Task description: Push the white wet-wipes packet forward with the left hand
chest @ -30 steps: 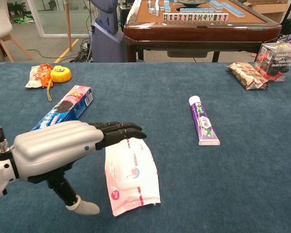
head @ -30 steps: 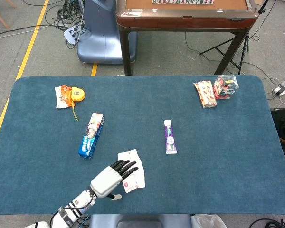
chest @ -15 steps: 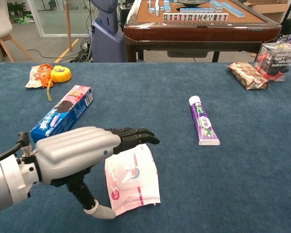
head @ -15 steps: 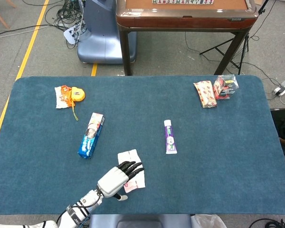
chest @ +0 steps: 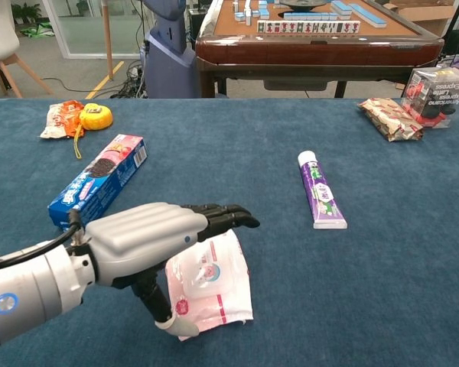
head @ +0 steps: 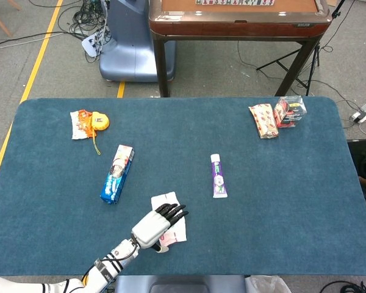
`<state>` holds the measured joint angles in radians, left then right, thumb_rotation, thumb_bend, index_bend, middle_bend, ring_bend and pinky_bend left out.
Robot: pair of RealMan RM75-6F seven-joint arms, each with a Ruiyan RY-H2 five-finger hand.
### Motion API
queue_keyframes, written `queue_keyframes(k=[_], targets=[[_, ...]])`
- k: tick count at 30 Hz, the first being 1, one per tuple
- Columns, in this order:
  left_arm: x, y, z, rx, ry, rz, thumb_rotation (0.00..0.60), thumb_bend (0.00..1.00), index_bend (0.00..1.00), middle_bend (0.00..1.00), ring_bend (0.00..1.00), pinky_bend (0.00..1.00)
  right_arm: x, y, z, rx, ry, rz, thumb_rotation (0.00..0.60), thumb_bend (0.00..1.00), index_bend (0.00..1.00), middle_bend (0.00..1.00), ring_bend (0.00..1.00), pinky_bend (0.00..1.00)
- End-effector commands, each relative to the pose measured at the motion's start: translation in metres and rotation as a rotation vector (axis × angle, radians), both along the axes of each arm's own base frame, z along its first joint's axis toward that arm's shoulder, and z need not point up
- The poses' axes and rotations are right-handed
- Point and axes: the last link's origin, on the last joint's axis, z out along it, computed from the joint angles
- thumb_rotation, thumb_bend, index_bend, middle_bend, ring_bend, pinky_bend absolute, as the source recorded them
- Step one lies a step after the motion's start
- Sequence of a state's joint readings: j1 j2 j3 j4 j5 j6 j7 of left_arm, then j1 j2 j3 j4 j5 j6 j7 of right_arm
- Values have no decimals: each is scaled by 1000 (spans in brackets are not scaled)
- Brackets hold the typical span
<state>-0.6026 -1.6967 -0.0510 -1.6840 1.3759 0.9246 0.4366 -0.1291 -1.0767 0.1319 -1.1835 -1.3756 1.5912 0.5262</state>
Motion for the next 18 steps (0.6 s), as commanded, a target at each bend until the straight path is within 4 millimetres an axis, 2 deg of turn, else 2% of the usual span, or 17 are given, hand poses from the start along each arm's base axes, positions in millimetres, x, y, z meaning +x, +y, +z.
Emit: queue_keyframes(k=[1, 18], targets=[[1, 1, -3, -6, 5, 1, 600, 22, 0, 0, 0, 72, -1, 1, 1, -4, -2, -2, 600, 279, 368, 335, 232, 404], [-4, 14, -16, 24, 25, 50, 600, 22, 0, 0, 0, 70, -4, 6, 5, -29, -8, -11, 600, 280, 369, 335, 232, 404]])
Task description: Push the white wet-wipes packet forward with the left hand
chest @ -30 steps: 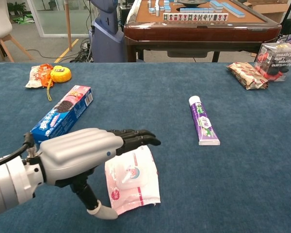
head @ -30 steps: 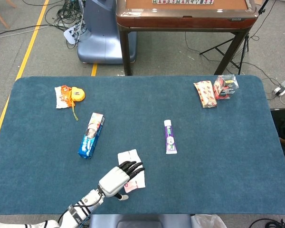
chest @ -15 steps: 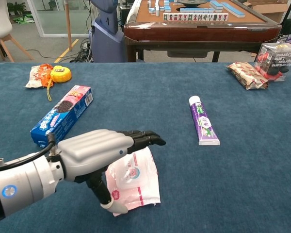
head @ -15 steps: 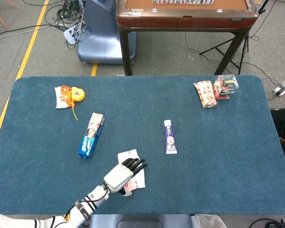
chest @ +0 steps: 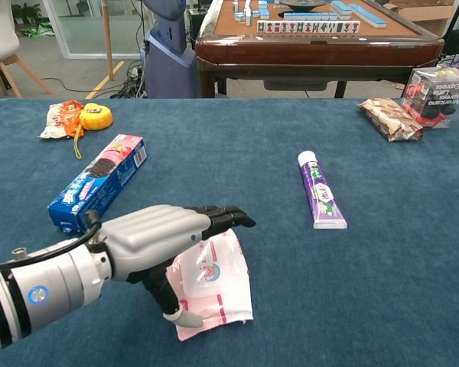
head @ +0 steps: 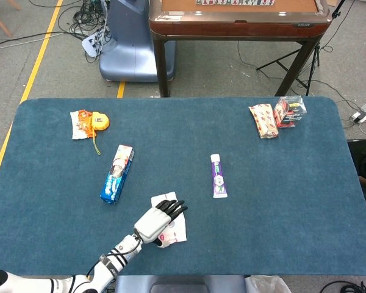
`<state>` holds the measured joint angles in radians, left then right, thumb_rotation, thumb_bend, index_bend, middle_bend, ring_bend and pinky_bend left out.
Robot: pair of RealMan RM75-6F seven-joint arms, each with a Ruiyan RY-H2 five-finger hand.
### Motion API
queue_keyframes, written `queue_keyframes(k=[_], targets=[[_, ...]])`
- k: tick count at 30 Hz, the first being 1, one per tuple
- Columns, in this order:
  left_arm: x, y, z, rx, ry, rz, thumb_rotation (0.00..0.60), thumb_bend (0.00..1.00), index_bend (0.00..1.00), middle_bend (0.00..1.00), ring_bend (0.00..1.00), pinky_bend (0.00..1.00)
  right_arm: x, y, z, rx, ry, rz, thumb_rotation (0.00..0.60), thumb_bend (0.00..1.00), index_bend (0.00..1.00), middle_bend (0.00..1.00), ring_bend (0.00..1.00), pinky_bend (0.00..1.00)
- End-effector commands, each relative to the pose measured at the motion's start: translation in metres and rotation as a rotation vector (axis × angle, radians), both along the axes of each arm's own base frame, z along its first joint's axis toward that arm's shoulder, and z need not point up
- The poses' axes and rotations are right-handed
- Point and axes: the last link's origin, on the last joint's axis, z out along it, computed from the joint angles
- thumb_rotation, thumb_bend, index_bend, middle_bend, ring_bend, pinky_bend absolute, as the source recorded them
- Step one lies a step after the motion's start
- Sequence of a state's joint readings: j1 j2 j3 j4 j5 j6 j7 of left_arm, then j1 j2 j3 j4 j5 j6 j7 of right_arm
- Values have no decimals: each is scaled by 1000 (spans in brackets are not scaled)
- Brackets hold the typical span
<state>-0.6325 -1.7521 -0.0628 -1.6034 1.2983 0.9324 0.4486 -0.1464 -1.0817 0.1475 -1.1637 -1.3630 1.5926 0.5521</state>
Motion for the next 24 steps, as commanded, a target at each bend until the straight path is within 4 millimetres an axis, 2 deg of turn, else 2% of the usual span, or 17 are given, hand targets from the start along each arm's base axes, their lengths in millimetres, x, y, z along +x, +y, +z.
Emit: queue_keyframes(k=[1, 24], targets=[[-1, 1, -1, 8, 0, 5, 600, 22, 0, 0, 0, 70, 0, 0, 0, 0, 0, 0, 600, 280, 369, 335, 232, 404], [-8, 20, 0, 66, 21, 50, 600, 23, 0, 0, 0, 70, -1, 0, -3, 9, -1, -7, 600, 280, 369, 335, 232, 404]])
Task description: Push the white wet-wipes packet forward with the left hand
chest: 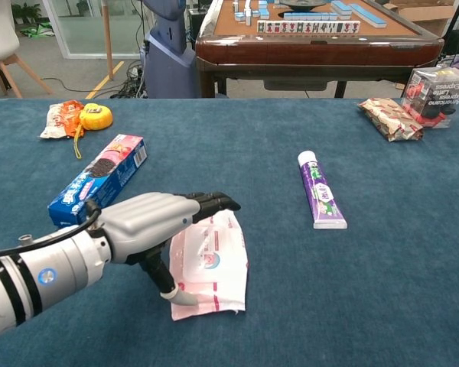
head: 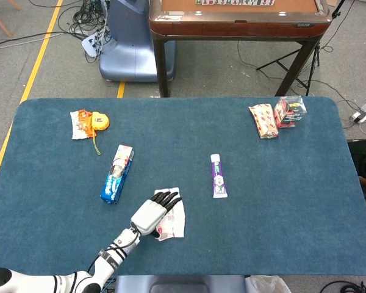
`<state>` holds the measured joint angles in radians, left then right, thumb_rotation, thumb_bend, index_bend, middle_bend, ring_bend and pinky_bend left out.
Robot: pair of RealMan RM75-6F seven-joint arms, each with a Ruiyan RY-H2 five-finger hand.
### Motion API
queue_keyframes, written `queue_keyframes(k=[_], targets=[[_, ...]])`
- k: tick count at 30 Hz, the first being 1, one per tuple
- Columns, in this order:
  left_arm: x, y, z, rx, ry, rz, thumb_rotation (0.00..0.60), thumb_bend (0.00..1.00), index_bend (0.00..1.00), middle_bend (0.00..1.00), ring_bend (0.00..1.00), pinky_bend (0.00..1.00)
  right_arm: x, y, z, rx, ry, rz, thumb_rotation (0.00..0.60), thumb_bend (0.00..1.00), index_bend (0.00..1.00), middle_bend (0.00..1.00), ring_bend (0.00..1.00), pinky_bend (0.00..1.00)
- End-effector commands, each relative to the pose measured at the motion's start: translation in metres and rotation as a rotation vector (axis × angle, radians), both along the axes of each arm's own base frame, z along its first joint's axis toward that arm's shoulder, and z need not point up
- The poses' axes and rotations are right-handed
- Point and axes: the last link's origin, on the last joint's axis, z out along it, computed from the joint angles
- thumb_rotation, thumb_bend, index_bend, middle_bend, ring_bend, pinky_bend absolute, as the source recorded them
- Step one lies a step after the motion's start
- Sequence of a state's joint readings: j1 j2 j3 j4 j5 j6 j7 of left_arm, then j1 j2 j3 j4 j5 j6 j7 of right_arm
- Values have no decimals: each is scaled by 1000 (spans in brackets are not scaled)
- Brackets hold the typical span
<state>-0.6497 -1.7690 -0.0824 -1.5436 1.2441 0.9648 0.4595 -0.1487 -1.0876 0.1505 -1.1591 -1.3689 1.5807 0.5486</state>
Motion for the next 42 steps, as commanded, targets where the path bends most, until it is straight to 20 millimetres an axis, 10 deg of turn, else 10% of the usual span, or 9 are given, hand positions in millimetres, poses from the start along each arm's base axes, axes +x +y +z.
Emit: queue_keyframes(k=[1, 42], targets=[[0, 3, 0, 5, -5, 10, 600, 22, 0, 0, 0, 70, 0, 0, 0, -1, 0, 1, 600, 280, 368, 335, 232, 404], [16, 53, -9, 76, -1, 37, 600, 23, 0, 0, 0, 70, -1, 2, 5, -47, -23, -1, 600, 335, 368, 337, 232, 404]])
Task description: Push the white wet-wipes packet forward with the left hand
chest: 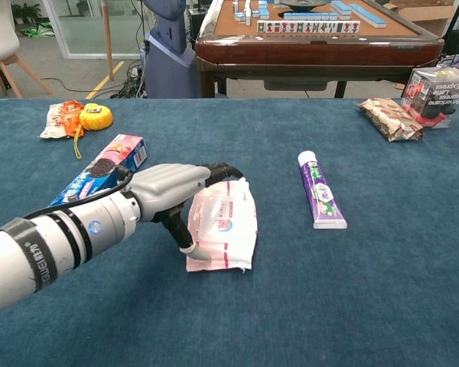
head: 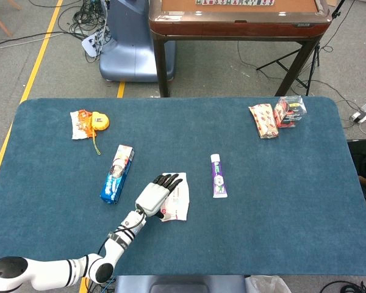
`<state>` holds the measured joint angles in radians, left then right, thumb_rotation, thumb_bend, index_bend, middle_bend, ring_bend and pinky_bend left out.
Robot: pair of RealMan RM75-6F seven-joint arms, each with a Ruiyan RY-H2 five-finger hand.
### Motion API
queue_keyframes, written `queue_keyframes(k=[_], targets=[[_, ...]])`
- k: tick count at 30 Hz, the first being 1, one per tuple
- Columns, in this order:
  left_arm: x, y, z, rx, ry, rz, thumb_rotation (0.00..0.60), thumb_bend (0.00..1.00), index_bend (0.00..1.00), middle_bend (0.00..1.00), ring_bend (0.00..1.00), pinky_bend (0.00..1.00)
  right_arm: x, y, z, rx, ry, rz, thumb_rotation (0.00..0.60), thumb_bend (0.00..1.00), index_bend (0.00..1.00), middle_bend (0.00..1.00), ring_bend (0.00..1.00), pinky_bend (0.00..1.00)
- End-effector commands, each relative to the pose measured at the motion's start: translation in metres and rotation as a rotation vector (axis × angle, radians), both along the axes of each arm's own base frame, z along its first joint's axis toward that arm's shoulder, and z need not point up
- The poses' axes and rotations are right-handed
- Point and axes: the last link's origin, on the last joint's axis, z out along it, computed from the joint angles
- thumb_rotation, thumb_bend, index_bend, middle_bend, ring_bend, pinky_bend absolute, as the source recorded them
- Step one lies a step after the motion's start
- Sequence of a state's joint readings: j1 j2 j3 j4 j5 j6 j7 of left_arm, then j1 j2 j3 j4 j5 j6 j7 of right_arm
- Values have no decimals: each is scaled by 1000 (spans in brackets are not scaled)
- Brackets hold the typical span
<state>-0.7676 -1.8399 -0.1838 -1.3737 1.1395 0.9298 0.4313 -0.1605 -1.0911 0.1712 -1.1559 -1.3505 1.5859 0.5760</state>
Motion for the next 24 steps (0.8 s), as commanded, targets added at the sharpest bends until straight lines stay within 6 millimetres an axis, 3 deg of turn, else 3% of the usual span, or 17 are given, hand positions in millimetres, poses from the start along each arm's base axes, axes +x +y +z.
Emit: queue_keyframes(k=[1, 11, 24], targets=[[1, 2, 0, 5, -1, -2, 600, 22, 0, 0, 0, 70, 0, -1, 1, -12, -4, 3, 600, 335, 369, 338, 232, 404], [-3, 7, 6, 28, 9, 3, 600, 23, 0, 0, 0, 70, 2, -7, 8, -147, -26, -1, 600, 377, 413, 367, 232, 404], [-2, 15, 5, 47, 6, 20, 600, 22, 0, 0, 0, 70, 3, -1, 9, -133, -43, 6, 600, 378, 414, 368, 232, 404]])
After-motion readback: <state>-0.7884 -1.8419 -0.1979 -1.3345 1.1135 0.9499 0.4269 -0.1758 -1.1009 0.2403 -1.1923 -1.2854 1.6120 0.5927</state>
